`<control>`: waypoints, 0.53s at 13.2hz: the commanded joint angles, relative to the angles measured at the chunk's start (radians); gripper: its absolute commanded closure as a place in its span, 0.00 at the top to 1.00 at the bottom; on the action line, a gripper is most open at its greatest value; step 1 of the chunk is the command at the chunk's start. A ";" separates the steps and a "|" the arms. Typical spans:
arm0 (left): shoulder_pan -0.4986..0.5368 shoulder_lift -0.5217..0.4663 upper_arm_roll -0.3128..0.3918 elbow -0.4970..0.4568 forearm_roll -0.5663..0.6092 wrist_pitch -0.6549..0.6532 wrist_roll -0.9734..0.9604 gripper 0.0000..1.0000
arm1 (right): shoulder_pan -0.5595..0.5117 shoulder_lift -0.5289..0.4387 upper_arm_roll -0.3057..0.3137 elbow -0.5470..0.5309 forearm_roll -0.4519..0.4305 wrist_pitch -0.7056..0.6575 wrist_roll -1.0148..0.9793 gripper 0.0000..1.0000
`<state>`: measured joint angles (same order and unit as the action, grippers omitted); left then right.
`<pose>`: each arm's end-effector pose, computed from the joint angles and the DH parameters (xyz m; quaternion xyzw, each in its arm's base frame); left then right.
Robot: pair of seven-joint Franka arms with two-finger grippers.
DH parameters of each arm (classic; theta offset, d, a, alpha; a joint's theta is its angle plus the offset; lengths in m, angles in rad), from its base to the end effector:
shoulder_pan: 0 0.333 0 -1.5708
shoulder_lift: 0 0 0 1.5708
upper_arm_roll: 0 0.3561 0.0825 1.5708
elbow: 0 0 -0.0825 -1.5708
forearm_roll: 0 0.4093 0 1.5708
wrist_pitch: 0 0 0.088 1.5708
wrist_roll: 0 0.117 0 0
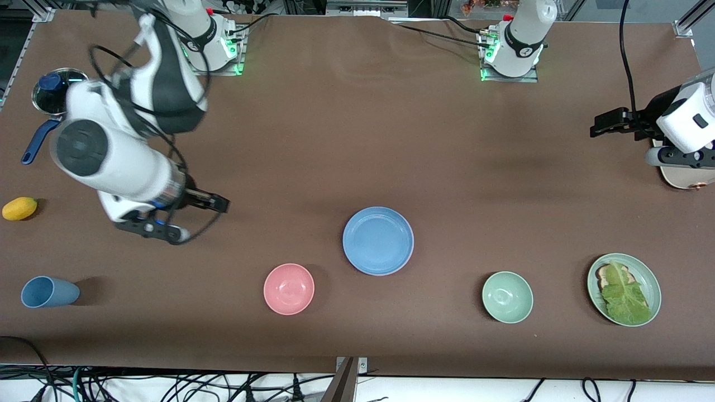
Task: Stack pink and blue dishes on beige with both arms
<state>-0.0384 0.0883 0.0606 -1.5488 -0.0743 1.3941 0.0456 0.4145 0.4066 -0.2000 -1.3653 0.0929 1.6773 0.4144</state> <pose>0.5848 0.0017 0.6013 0.9920 -0.0135 -0.1198 0.0385 0.6854 0.1850 0.5060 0.9940 -0.1004 -0.0432 0.0074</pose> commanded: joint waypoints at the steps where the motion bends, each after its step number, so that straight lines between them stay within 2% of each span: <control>1: 0.002 -0.021 -0.004 -0.020 0.025 0.020 0.013 1.00 | -0.044 -0.110 -0.009 -0.029 -0.019 -0.045 -0.071 1.00; 4: 0.002 -0.013 -0.004 -0.019 0.043 0.020 0.013 1.00 | -0.158 -0.205 0.014 -0.044 -0.044 -0.157 -0.132 1.00; 6: 0.000 -0.013 -0.005 -0.017 0.071 0.029 0.013 1.00 | -0.311 -0.306 0.143 -0.153 -0.055 -0.165 -0.218 1.00; 7: 0.000 -0.012 -0.005 -0.017 0.071 0.029 0.013 1.00 | -0.357 -0.369 0.171 -0.237 -0.083 -0.131 -0.238 1.00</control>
<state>-0.0381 0.0890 0.0597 -1.5499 -0.0309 1.4084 0.0456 0.1579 0.1753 -0.1257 -1.4225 0.0528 1.5031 0.2233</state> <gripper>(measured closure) 0.000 0.000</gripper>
